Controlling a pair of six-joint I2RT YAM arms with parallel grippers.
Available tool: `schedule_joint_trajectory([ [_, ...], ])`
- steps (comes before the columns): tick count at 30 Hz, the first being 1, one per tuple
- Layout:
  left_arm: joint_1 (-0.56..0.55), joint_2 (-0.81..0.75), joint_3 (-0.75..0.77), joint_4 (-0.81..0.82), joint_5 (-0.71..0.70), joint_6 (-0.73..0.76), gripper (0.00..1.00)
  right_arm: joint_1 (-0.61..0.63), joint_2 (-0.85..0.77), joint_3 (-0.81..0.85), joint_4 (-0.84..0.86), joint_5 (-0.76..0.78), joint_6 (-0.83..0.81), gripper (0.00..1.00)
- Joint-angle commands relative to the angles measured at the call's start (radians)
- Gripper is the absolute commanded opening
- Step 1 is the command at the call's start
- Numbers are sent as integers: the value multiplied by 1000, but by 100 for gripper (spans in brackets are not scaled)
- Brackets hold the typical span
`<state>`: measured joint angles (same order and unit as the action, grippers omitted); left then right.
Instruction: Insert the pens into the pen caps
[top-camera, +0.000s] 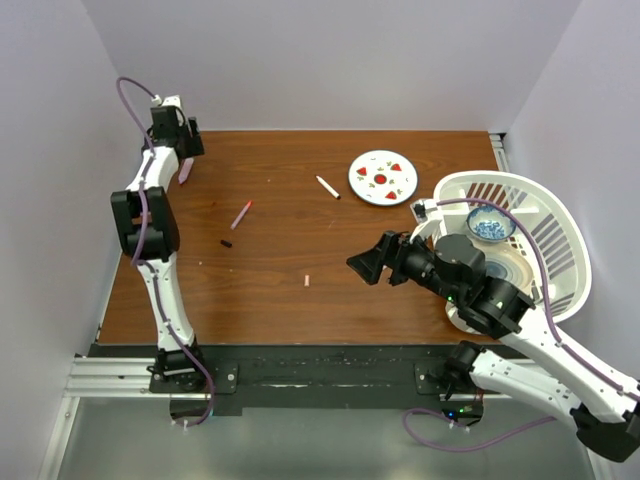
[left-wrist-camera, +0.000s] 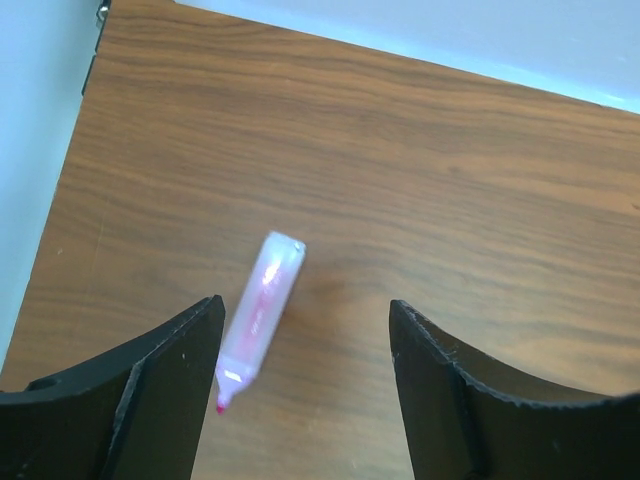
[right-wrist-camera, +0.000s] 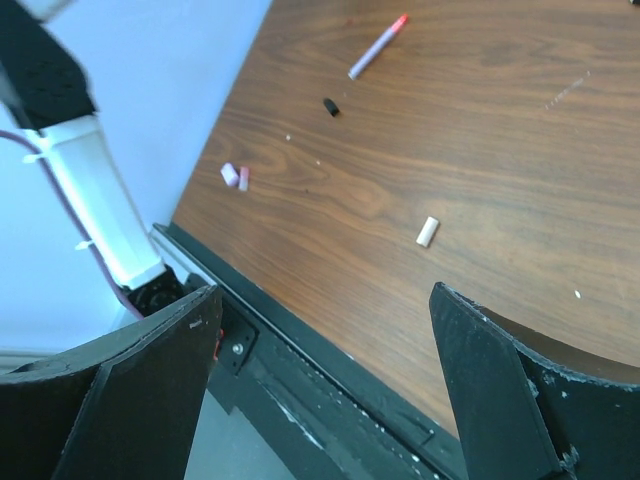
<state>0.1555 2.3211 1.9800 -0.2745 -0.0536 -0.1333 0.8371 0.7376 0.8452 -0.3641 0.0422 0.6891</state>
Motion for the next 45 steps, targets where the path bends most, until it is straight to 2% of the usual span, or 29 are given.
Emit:
schedule_joint_trajectory([
  [1,26,52,108,-9,1,24,70,0,-20,-12,83,18,6,88],
  [6,32,89,114,23,20,23,64,-1,-14,11,74,39,-23,88],
  [14,33,104,45,26,-23,18,62,-1,-6,20,71,56,-43,88],
  [20,35,162,74,-9,-17,29,62,-1,-14,18,63,77,-60,88],
  [26,35,184,118,-46,-20,40,57,0,-14,23,60,90,-76,89],
  [29,35,176,117,-52,-11,50,42,-1,-15,23,67,91,-77,89],
  [30,35,173,115,-55,-11,52,32,-1,-17,23,70,93,-77,88],
  [32,33,153,105,-58,-8,50,24,-1,-17,28,68,91,-77,88],
  [33,32,143,86,-58,-8,46,12,0,-15,31,65,93,-77,88],
  [35,26,89,57,-37,-3,40,0,-1,-15,41,57,97,-66,88],
  [39,1,-70,-76,37,104,38,0,-1,9,71,48,59,-63,86],
  [41,-25,-184,-128,78,216,38,0,-1,48,97,47,24,-77,85],
  [43,-62,-308,-229,142,347,55,0,-3,104,144,13,25,-89,84],
  [45,-97,-402,-365,191,409,92,0,-6,140,178,-15,25,-106,84],
])
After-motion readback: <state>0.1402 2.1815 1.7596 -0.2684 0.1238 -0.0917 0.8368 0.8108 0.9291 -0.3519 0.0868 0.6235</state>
